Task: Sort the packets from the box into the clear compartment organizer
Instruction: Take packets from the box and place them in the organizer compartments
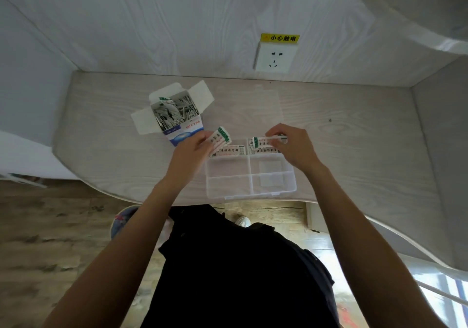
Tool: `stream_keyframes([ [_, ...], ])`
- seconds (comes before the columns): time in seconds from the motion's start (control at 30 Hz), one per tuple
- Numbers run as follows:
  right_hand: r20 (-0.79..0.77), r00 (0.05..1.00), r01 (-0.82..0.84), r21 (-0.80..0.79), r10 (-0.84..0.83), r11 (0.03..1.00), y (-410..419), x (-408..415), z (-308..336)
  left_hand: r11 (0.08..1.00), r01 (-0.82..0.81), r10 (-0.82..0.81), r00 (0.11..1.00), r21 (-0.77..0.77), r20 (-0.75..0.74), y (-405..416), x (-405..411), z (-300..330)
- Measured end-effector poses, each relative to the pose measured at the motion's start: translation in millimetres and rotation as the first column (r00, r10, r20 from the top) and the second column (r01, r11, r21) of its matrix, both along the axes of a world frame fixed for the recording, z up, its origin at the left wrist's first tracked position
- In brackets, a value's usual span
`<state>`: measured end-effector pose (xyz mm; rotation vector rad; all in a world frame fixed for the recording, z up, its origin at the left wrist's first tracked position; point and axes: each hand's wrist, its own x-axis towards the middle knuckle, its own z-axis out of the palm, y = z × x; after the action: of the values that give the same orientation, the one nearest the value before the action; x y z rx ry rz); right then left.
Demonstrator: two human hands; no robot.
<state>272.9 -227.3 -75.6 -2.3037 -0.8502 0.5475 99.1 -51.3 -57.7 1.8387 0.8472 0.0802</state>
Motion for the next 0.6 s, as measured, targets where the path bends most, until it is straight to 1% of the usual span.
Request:
stream_keyframes([
  [0.07,0.042,0.999,-0.005,-0.053,0.008,0.999,2.4,-2.8,-3.8,0.989,0.104,-0.099,0.994,0.105,-0.052,0.3,11.5,4.1],
  [0.1,0.098,0.994,-0.028,-0.114,0.040,0.993,4.2,-4.1,-4.5,0.978,0.152,-0.142,0.987,0.145,-0.073,-0.3,16.6,6.2],
  [0.17,0.236,0.960,-0.090,-0.257,0.152,0.962,7.7,-6.8,-5.2,0.948,0.233,-0.213,0.971,0.215,-0.109,-0.7,23.6,3.7],
  [0.27,0.354,0.893,-0.146,-0.359,0.279,0.922,9.7,-9.5,-6.5,0.887,0.340,-0.293,0.938,0.312,-0.188,-3.3,28.7,-5.3],
  [0.37,0.388,0.864,-0.157,-0.398,0.321,0.904,8.9,-11.5,-10.0,0.812,0.415,-0.349,0.909,0.410,-0.229,-4.5,30.0,-14.1],
  [0.6,0.407,0.844,-0.154,-0.439,0.348,0.885,10.3,-12.0,-9.0,0.730,0.432,-0.377,0.901,0.530,-0.215,-7.2,31.4,-25.4],
])
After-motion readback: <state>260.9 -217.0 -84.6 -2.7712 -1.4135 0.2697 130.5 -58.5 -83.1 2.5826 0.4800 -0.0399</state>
